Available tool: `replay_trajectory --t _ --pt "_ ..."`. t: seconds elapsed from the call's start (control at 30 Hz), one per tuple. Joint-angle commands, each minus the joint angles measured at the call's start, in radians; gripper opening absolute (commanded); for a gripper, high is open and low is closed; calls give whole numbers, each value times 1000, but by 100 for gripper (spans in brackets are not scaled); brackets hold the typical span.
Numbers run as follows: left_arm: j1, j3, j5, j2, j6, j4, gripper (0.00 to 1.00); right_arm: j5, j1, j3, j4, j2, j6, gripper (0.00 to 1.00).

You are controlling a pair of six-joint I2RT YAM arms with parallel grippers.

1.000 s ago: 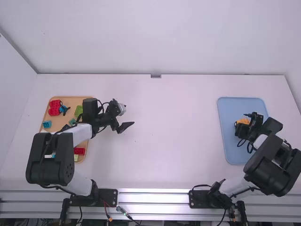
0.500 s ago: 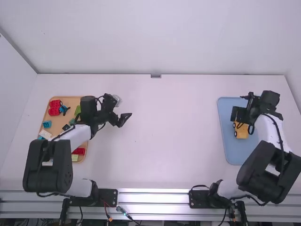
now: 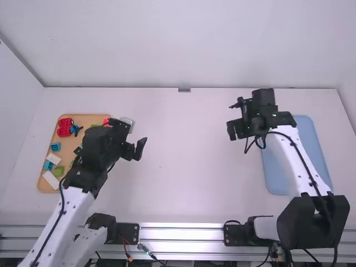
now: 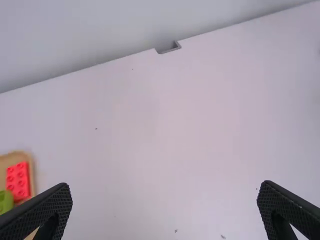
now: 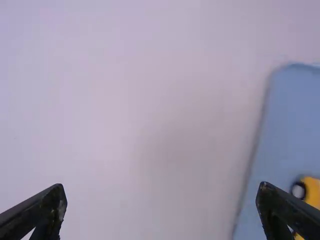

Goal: Assemble lego blocks to make yellow taxi

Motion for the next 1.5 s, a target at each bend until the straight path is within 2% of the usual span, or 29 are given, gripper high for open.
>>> replay_trajectory --t 0.0,0.07,0.17,0.37,0.7,0.8,1.23,1.47 --pt "4 -8 -35 -109 -37 -58 99 6 77 23 -9 -9 3 99" --pt "7 -10 -37 -163 -52 -92 99 9 120 21 -7 -11 5 99" --pt "34 -38 -65 -191 -80 -64 96 35 93 -6 20 -38 32 96" --pt "115 -127 -154 -281 -143 25 87 87 16 -83 97 -115 109 88" --pt "115 -325 -195 -478 -143 223 67 87 -126 -241 255 -273 212 73" --pt "115 -395 -195 -548 -143 279 60 87 -126 -299 313 -331 212 67" --pt "115 -668 -195 -801 -143 279 33 87 -126 -586 600 -618 212 38" --pt "115 -668 -195 -801 -143 279 21 87 -126 -744 758 -776 212 22"
